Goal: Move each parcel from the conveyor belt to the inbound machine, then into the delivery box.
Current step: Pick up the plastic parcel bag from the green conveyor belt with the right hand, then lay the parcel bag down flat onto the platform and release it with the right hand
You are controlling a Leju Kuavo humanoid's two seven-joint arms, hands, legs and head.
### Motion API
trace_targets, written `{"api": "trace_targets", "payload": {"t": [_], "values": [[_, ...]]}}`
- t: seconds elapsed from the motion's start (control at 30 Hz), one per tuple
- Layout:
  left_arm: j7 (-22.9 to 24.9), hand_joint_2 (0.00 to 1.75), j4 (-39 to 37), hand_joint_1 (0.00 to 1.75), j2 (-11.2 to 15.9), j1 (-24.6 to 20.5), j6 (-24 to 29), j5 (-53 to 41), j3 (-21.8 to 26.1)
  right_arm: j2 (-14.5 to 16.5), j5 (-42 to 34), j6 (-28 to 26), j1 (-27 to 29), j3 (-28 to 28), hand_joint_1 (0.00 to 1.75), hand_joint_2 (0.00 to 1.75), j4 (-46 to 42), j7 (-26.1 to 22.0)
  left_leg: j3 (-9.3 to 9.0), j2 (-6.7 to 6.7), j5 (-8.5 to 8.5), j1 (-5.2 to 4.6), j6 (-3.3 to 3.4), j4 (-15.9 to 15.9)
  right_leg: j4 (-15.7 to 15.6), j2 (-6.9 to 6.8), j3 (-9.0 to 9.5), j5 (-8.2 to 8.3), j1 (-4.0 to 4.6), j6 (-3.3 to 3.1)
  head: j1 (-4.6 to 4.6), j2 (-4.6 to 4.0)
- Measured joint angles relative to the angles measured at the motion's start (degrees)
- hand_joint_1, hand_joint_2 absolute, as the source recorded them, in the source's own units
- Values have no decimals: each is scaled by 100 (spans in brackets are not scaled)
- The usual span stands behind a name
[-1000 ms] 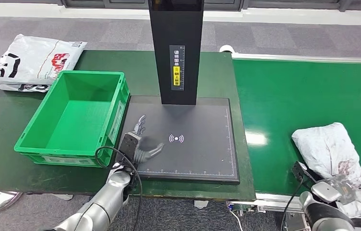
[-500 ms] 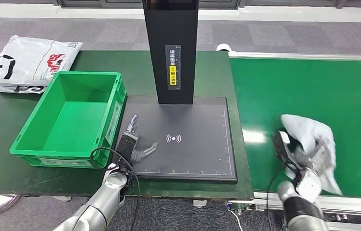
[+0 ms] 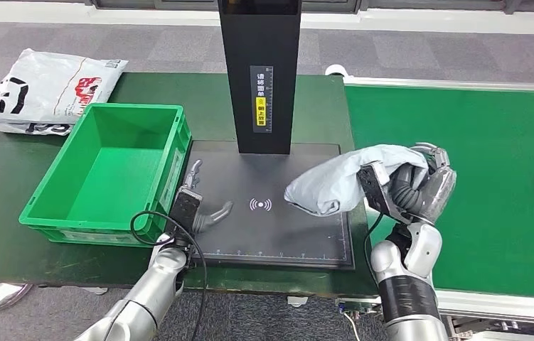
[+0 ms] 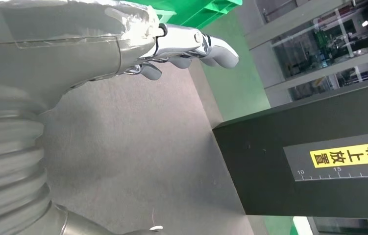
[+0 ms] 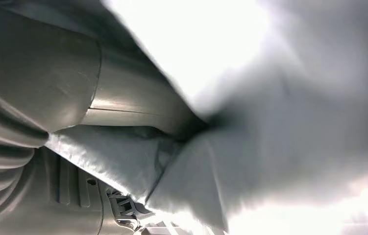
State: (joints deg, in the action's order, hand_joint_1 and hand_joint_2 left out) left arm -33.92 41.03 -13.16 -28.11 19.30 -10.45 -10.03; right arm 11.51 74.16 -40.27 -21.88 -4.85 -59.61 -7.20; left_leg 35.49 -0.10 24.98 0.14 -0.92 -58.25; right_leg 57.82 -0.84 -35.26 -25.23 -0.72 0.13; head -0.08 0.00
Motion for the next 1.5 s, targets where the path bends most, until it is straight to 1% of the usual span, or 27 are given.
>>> {"api": "trace_targets", "payload": {"t": [0.07,0.17,0.23,0.33,0.47,0.53,0.6,0.67,0.7,0.73,0.8,1.07,1.5], "values": [[-4,175,2,0,4,0,4,-6,0,19,-44,0,20,3,175,175,-56,-71,0,0,0,-1,0,0,0,0,0,2,-1,2,1,0],[-27,175,5,0,6,-2,42,-46,0,89,-195,0,57,61,175,175,-115,-459,-1,5,0,0,0,0,0,5,-1,3,0,4,1,0],[-35,175,14,0,7,-7,68,-71,0,193,-233,0,110,207,175,175,-167,-617,-2,11,0,0,-1,0,0,9,-3,4,4,3,0,0],[-37,175,32,0,7,-19,99,-95,0,357,-263,0,215,598,175,175,-248,-490,-3,13,-1,1,-3,1,1,12,-5,1,13,0,-1,0],[-77,175,34,0,7,-24,114,-80,0,416,-445,109,278,1283,175,175,-225,-53,-1,13,-1,7,-5,5,2,11,-6,-3,17,-6,0,0],[-86,175,33,0,8,-31,122,-52,0,409,-654,471,226,1690,175,175,-88,247,-2,16,-1,9,-5,5,2,12,-6,-3,16,-7,0,0],[-86,175,32,0,10,-48,123,-25,0,394,-898,1106,151,2108,175,175,140,494,-3,19,-1,10,-5,5,2,13,-7,-3,14,-7,-1,0],[-82,175,30,0,15,-74,116,4,0,375,-1150,1782,79,2457,175,175,416,607,-3,17,-1,10,-5,4,2,11,-6,-3,13,-7,-1,0],[-81,175,26,0,20,-87,111,20,0,361,-1248,2014,49,2599,175,175,550,626,-3,15,-1,9,-4,4,2,10,-5,-3,12,-6,-1,0],[-81,175,22,0,28,-96,108,31,0,344,-1317,2160,23,2724,175,175,668,633,-3,14,-2,9,-4,3,2,9,-5,-2,11,-6,-1,0],[-81,175,16,0,44,-106,105,48,0,311,-1392,2243,-25,2910,175,175,852,631,-3,15,-2,9,-4,3,1,11,-4,-1,10,-5,0,0],[-81,175,5,0,70,-117,105,57,0,230,-1418,2264,-157,3165,175,175,1175,630,-5,15,-1,8,-4,1,1,13,-4,-1,10,-4,0,0],[-81,175,-9,0,87,-118,105,60,0,214,-1417,2282,-193,3187,175,175,1276,633,-7,16,-2,8,-5,1,1,13,-3,0,10,-4,-1,0]]}}
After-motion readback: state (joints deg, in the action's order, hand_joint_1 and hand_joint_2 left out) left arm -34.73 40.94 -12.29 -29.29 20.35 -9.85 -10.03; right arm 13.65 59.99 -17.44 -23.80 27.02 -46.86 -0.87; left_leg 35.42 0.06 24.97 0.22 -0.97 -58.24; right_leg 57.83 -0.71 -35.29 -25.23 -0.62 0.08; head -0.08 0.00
